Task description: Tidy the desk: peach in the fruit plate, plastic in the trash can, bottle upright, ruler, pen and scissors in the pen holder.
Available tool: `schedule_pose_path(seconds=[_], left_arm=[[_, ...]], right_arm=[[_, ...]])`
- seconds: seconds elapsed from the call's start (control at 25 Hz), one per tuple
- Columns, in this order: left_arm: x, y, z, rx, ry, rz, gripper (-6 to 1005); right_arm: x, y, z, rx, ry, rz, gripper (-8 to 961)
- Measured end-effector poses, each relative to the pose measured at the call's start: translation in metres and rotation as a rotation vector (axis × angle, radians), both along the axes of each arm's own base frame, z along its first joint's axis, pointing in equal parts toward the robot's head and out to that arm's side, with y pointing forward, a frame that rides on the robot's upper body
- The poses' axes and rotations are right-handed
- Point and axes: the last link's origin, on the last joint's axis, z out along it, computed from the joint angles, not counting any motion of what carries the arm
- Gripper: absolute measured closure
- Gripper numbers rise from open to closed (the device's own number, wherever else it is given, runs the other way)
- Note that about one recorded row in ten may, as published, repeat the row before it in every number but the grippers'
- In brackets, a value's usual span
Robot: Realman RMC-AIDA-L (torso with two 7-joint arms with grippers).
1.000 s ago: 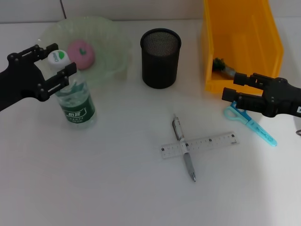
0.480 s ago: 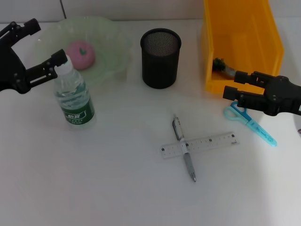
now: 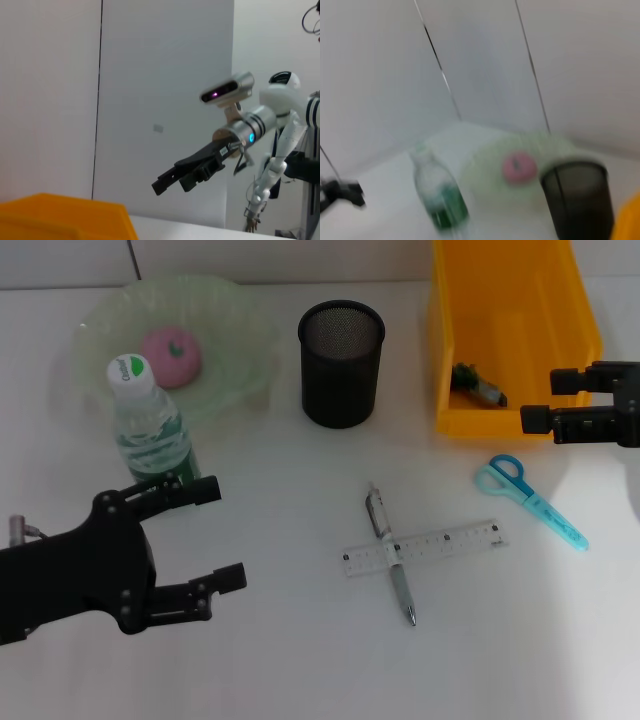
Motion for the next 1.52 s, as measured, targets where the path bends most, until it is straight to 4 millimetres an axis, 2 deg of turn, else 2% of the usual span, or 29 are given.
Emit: schedule_pose_path(seconds=[0.04, 0.16, 0.28, 0.36, 0.48, 0.52, 0.64, 0.96, 1.52], left_arm=[[0.0, 0.0, 0.0, 0.0, 0.0, 0.0, 139], [-0.001, -0.005, -0.02, -0.038, 0.025, -0.028, 139], [0.0, -0.007, -0.024, -0.048, 0.038, -0.049, 138], [0.0, -0.005, -0.034, -0.065, 0.086, -0.071, 138], [0.0, 0.0, -0.037, -0.06, 0.111, -0.063, 138], [0.0, 0.001, -0.038, -0.056, 0.114, -0.06, 138], [-0.001, 0.004, -0.039, -0.044, 0.129, -0.055, 139], [-0.001, 0.007, -0.04, -0.042, 0.139, -0.054, 139], [-0.002, 0.008, -0.042, -0.031, 0.15, -0.051, 138]], right_arm=[[-0.007, 0.003, 0.005, -0.023, -0.083, -0.055, 168], [-0.022, 0.012, 0.018, -0.063, -0.282, -0.259, 168], [-0.039, 0.022, 0.026, -0.098, -0.416, -0.453, 168], [-0.044, 0.027, 0.022, -0.106, -0.478, -0.498, 169], [-0.037, 0.034, 0.01, -0.122, -0.583, -0.539, 169], [-0.032, 0.039, 0.002, -0.142, -0.612, -0.542, 169], [-0.027, 0.042, -0.006, -0.166, -0.632, -0.516, 169], [-0.013, 0.05, -0.034, -0.221, -0.742, -0.337, 169], [-0.003, 0.062, -0.068, -0.264, -0.741, -0.403, 171]])
